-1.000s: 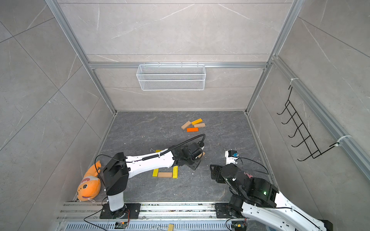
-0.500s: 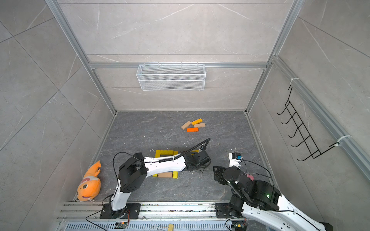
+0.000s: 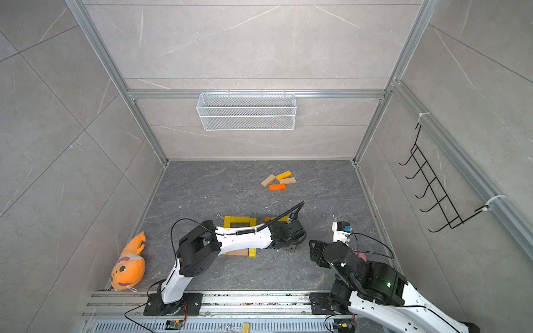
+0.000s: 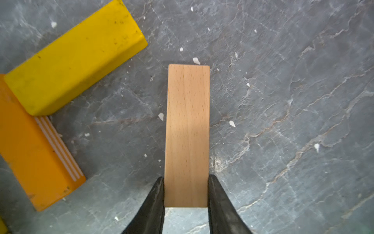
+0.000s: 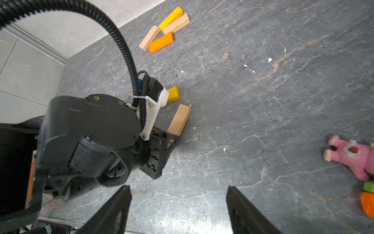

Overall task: Assemble the number 8 with building blocks
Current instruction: Place the building block at the center of the board.

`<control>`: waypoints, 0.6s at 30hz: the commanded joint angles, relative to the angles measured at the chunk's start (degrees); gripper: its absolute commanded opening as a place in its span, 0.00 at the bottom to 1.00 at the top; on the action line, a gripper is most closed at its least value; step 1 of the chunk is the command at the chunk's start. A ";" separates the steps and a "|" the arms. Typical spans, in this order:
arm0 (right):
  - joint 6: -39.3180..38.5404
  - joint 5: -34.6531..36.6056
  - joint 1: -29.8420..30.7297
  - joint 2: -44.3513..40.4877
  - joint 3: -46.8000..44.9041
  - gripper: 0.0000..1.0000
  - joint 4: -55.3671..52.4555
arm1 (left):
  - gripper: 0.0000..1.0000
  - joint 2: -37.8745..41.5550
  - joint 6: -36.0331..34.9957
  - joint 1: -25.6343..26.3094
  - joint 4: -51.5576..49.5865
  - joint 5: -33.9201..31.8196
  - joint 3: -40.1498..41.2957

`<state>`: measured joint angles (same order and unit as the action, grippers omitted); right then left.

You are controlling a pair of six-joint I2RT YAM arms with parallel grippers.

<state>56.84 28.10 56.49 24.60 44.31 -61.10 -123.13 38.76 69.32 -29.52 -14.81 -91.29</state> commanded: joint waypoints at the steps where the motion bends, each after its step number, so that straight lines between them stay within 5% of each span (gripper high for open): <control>1: 0.98 1.01 -0.10 -0.74 -1.43 0.77 -1.57 | 0.47 0.02 1.67 0.38 1.94 0.96 -1.50; 5: 0.42 1.31 -0.15 -0.13 -2.36 0.75 -0.60 | 0.62 2.32 0.42 0.47 3.94 2.75 0.29; 18: -2.73 -3.12 -0.11 8.20 -4.12 0.70 7.85 | 0.60 23.16 -5.63 0.47 13.30 3.14 20.25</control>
<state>55.29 25.78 56.49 30.02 41.25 -56.16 -106.85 36.53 69.52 -20.25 -11.64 -72.93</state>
